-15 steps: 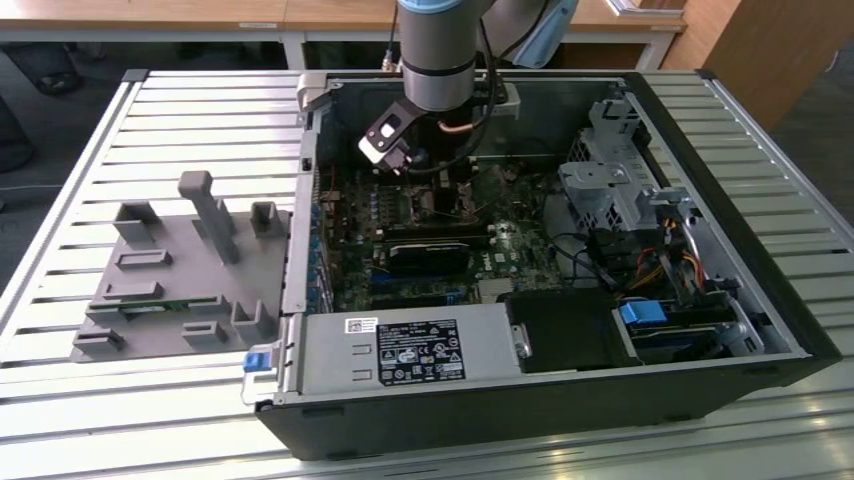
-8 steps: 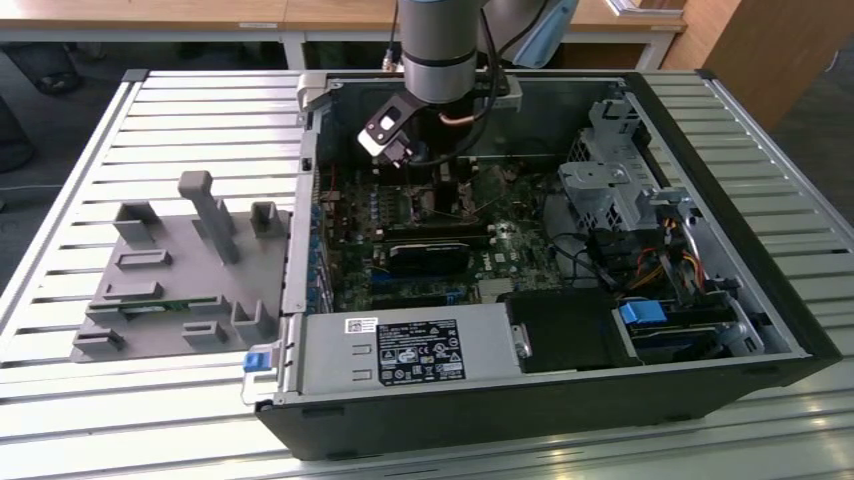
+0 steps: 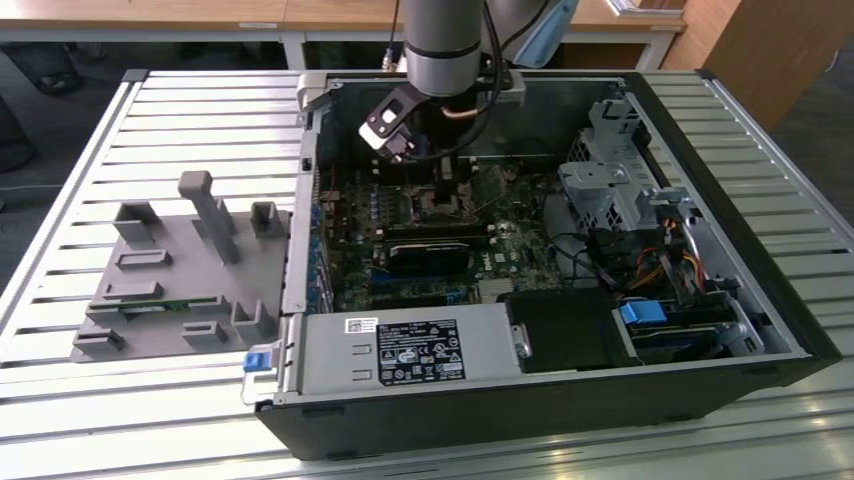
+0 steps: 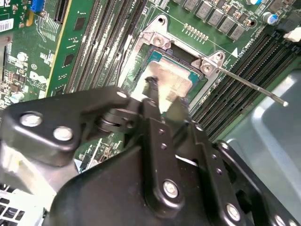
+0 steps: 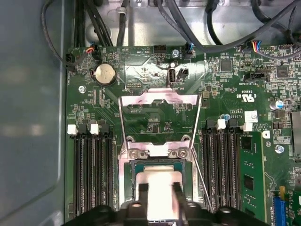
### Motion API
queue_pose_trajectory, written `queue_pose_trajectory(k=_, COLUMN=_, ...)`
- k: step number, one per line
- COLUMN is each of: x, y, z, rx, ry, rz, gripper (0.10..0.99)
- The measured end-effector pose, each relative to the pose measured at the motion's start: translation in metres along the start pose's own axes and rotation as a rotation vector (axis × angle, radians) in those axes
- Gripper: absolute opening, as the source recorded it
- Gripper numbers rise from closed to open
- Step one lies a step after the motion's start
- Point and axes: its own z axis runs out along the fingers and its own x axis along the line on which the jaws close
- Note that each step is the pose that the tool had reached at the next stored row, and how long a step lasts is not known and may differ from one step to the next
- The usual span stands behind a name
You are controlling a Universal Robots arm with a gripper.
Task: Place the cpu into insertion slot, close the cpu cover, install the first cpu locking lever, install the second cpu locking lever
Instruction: 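Place the cpu into insertion slot, then close the cpu cover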
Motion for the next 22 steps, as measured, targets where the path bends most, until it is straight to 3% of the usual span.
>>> queue_pose_trajectory(k=1, x=0.0000, y=0.0007, z=-0.0004, rx=0.004, ry=-0.0003, rz=0.000, gripper=0.290)
queue_pose_trajectory(k=2, x=-0.0001, y=0.0010, z=-0.0015, rx=0.007, ry=-0.0008, rz=0.000, gripper=0.290)
queue_pose_trajectory(k=4, x=0.0000, y=0.0011, z=-0.0034, rx=0.010, ry=-0.0007, rz=0.000, gripper=0.173)
queue_pose_trajectory(k=5, x=0.0000, y=0.0012, z=-0.0042, rx=0.010, ry=-0.0007, rz=0.000, gripper=0.173)
queue_pose_trajectory(k=6, x=0.0000, y=0.0013, z=-0.0048, rx=0.011, ry=-0.0008, rz=0.000, gripper=0.114)
queue_pose_trajectory(k=22, x=0.0000, y=0.0016, z=-0.0095, rx=0.012, ry=-0.0007, rz=0.000, gripper=0.106)
